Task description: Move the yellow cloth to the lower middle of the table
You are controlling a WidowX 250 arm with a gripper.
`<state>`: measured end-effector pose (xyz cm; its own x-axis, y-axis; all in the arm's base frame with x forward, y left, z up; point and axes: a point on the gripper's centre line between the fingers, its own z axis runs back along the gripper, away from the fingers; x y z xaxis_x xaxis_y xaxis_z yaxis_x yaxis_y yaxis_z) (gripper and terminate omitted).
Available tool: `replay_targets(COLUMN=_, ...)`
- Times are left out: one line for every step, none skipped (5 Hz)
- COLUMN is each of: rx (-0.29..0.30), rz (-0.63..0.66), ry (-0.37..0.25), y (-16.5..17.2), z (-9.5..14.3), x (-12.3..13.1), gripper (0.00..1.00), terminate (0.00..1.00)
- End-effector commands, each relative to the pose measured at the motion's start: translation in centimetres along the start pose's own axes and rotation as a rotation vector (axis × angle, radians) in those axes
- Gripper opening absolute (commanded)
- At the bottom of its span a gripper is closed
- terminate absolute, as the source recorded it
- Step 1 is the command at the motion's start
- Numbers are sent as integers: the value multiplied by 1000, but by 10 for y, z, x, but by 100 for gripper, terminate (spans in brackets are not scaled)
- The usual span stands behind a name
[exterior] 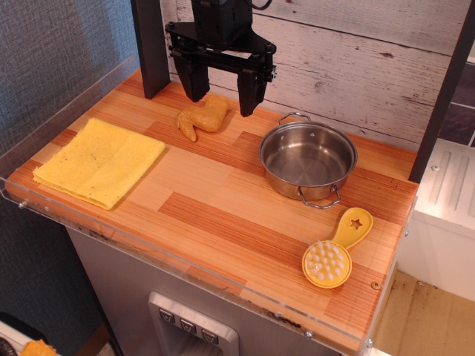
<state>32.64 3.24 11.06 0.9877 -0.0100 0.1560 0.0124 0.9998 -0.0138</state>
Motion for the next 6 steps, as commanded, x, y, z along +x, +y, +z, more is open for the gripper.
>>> replay_targets(rx=0, rz=0, ry=0, y=0, z=0, x=0, gripper=100, terminate=0)
replay_targets(rx=-1, rz=-28, ry=-8, y=32, z=-5, x=-18, gripper=100, terminate=0)
replay_targets(rx=12, rz=-5, ry=-17, y=69, z=-10, x=-37, gripper=100, terminate=0)
replay_targets(rx=47, rz=47, ry=-26, y=111, z=-7, x=-56, gripper=100, terminate=0)
replay_targets(rx=83, rz=110, ry=-5, y=151, z=-17, x=-70, gripper=100, terminate=0)
replay_targets(rx=106, rz=110, ry=12, y=163, z=-31, x=-70, gripper=100, terminate=0)
